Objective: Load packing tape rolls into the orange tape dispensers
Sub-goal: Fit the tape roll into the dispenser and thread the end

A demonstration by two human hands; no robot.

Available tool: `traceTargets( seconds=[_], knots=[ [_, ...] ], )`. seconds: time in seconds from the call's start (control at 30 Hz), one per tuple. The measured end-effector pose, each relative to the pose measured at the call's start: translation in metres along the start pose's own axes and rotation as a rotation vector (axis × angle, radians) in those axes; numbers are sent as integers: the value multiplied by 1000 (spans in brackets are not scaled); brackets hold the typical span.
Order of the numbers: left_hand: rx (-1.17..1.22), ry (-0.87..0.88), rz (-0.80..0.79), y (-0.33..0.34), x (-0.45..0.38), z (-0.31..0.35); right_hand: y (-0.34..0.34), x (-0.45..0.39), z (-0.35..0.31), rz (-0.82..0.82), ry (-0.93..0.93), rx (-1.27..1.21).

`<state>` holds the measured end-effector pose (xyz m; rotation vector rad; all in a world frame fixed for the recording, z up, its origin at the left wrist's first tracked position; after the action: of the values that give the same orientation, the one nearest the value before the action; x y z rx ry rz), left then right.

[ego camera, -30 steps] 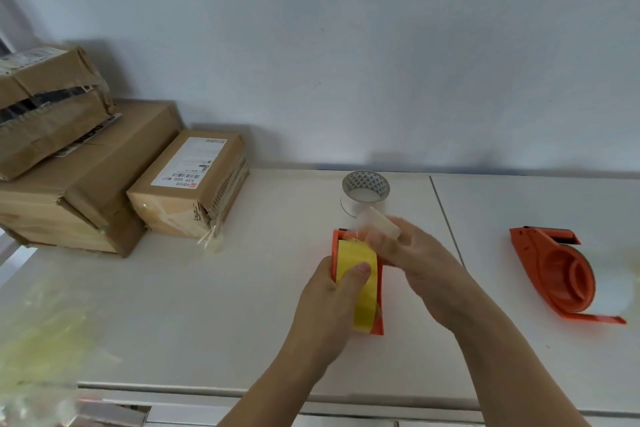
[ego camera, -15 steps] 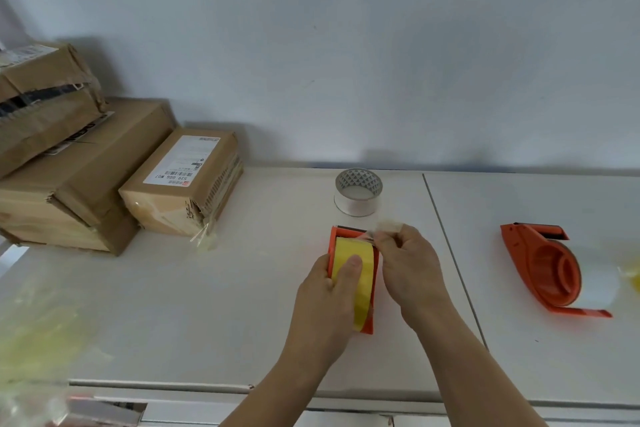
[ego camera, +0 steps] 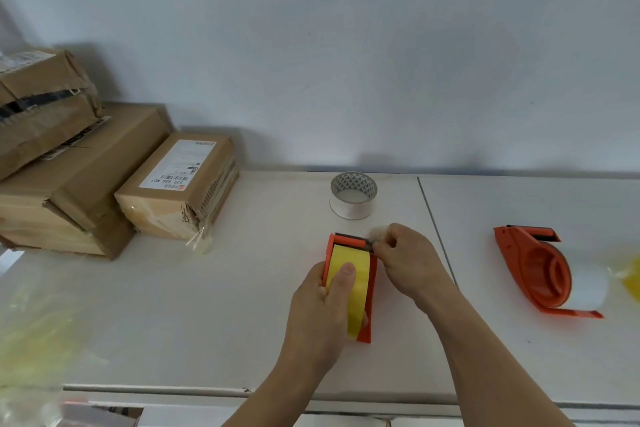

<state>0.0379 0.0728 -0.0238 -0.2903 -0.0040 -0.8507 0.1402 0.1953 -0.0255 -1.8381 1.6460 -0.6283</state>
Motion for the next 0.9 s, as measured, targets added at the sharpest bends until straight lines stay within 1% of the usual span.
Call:
traceTargets(
  seconds=[0.17, 0.27, 0.4, 0.53, 0.63, 0.77, 0.9],
  knots=[
    [3, 4, -31, 0, 1, -4, 1, -18, -4, 14, -40, 77],
    [14, 1, -43, -1, 3, -4, 8, -27, -4, 42, -23, 87],
    [15, -9, -47, -6, 6, -5, 13, -32, -2, 95, 52, -34],
    [35, -23, -84, -9, 6, -4, 17, -31, -3, 148, 63, -149],
    [28, -34, -157, -13, 1, -2, 19, -33, -1, 151, 115, -232],
    [-2, -105, -272, -17, -7, 3, 23, -38, 2, 130, 179, -245],
    [-21, -169, -320, -17, -8, 8, 24, -44, 5, 109, 203, -221]
  ],
)
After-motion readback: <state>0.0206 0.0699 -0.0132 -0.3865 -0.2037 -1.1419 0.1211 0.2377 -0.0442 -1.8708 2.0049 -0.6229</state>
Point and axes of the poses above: each hand's wrist, its own x-axis away from the middle knuckle, its own y-axis out of the palm, z = x × y, the point moved 1 cm from there along -x, towards the middle knuckle, and after that the axes turned 12 degrees about z, right-handed, at the moved point
